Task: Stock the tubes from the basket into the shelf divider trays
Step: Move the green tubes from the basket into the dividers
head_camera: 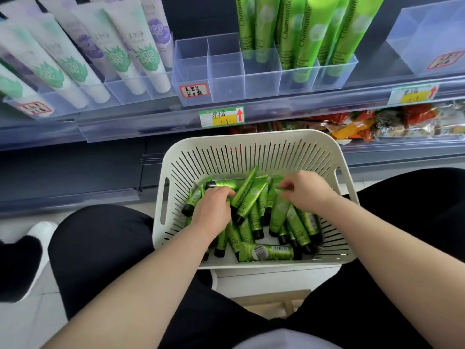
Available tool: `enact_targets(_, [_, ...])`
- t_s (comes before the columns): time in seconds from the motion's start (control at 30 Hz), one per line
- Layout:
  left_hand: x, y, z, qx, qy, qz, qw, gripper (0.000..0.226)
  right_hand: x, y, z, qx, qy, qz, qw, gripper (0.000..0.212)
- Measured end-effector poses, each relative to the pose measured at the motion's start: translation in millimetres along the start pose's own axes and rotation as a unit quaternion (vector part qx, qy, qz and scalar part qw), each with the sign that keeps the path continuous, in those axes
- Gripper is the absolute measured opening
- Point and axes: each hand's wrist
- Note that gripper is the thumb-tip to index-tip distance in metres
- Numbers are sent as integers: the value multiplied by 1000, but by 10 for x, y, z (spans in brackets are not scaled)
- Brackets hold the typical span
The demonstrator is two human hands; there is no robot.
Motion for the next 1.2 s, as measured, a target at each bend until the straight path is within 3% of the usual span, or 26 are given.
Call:
enact_targets(0.13, [-36,5,70,-7,28,4,1000,37,-25,111,-34,-46,18,-19,999,23])
enact_targets(0.33, [-86,-42,93,73,56,1,996,61,-4,-30,-40,-97,57,-3,994,20])
enact_targets(0.47, [-125,-109,71,109,65,4,992,48,-3,-132,-9,-107,74,7,991,19])
enact_targets(0.6, [-178,-199,76,144,53,-8,988,52,-22,-141,15,-105,82,13,991,16])
enact_targets(0.77, [-180,-162,137,160,9,84,983,67,-22,-130,5,-118,92,15,989,15])
enact_targets(0.9, [-168,-133,171,200,-47,187,961,53,-11,-125,-10,-118,93,17,988,14])
enact_targets(1.07, [-135,-6,266,216,-91,217,948,21,10,-115,-2,-126,97,10,987,14])
enact_targets(1.2, [-205,95,225,257,-66,127,956,9,32,-97,-24,-132,103,-4,986,16])
Point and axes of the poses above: each hand's wrist, its own z-axis towards the middle knuckle, its own y-axis out of the back of the hand, x = y × z, and after that the axes turned 3 degrees about -z, right-handed
